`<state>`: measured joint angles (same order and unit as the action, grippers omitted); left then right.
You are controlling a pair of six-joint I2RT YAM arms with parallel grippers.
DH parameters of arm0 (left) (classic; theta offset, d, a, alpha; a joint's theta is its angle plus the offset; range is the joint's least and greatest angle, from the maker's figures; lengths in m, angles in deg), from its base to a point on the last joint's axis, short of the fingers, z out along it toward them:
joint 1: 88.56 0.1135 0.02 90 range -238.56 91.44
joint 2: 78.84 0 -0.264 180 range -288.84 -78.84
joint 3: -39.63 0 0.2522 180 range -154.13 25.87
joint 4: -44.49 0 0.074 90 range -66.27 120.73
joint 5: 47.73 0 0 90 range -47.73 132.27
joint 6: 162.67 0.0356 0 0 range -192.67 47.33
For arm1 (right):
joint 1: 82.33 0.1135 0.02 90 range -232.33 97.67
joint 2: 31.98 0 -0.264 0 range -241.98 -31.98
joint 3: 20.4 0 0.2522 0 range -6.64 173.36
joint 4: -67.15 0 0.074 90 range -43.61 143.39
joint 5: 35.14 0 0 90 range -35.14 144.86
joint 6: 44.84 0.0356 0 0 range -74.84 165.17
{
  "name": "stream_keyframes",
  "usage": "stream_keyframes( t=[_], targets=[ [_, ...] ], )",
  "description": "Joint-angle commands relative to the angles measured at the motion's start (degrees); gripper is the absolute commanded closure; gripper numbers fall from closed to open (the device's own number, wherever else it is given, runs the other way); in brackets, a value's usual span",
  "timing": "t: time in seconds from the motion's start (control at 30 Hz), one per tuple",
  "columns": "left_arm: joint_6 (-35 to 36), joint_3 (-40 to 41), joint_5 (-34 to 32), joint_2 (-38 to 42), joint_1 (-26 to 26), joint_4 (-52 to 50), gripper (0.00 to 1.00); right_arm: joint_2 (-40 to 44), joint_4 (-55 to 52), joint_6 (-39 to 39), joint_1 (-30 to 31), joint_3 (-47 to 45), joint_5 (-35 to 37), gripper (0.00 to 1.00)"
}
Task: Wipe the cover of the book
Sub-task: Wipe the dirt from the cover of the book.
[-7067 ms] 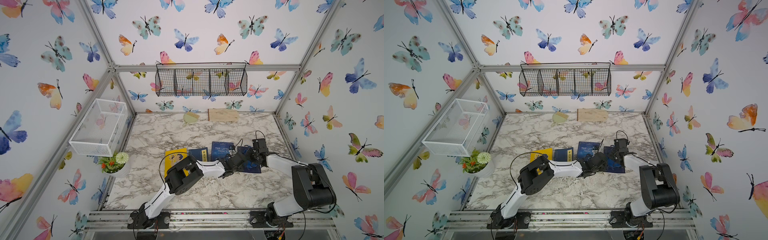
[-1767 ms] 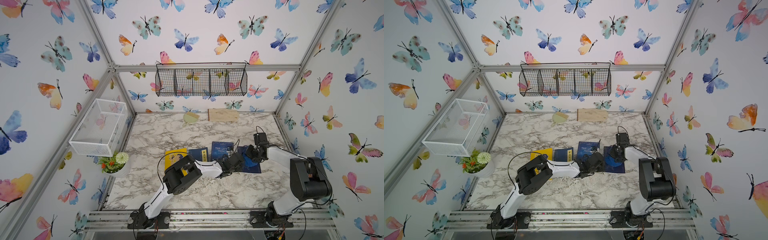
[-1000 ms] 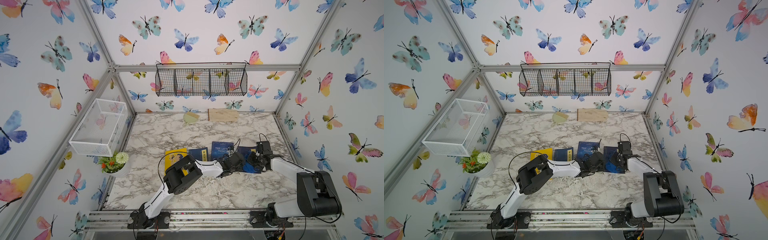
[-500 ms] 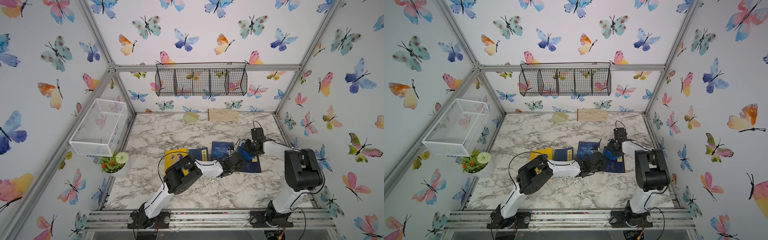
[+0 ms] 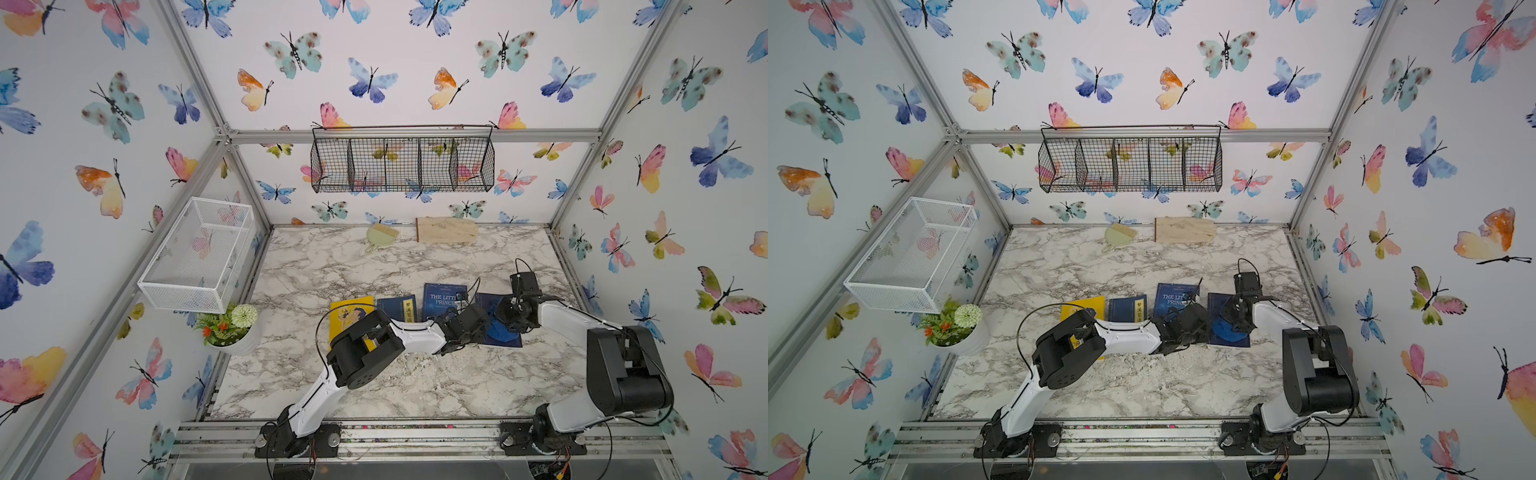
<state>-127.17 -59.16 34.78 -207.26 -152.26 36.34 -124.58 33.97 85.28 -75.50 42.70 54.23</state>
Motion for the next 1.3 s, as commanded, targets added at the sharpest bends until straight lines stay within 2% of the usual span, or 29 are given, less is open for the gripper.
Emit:
stream_keyframes(
  t=[0.0,0.17,0.43,0.6,0.73,0.93,1.03,1.17,1.27],
  targets=[
    [0.1,2.4,0.9,-1.0,0.2,-4.6,0.85,-9.4,-9.6,-1.4,-2.7,4.1,3.4,0.94],
    [0.1,2.5,0.6,-0.6,0.2,-4.7,0.85,-12.6,-10.5,-1.5,-4.0,7.5,4.7,0.94],
    [0.3,2.8,1.3,-1.0,0.2,-3.6,0.85,-0.3,-10.4,1.0,-4.0,-8.3,1.5,0.95],
    [0.4,2.1,1.7,-1.4,0.4,-3.6,0.85,5.9,-10.8,4.2,-4.0,-14.4,0.9,0.94],
    [0.5,2.0,1.7,-1.4,0.4,-3.8,0.85,2.8,-9.1,4.5,-4.0,-11.3,1.5,0.94],
    [0.1,2.4,1.3,-1.0,0.4,-4.1,0.85,-13.2,-11.2,1.8,-4.3,5.8,2.2,0.94],
    [-0.1,2.4,1.2,-0.9,0.4,-4.2,0.85,-16.0,-11.9,2.6,-4.3,10.2,3.5,0.94],
    [-0.1,2.8,0.9,-0.6,0.5,-4.2,0.85,-13.5,-11.8,2.6,-4.2,7.5,4.6,0.94],
    [-0.2,2.8,1.0,-0.9,0.4,-3.7,0.85,-7.9,-11.1,3.0,-4.2,0.0,5.0,0.94]
  ],
)
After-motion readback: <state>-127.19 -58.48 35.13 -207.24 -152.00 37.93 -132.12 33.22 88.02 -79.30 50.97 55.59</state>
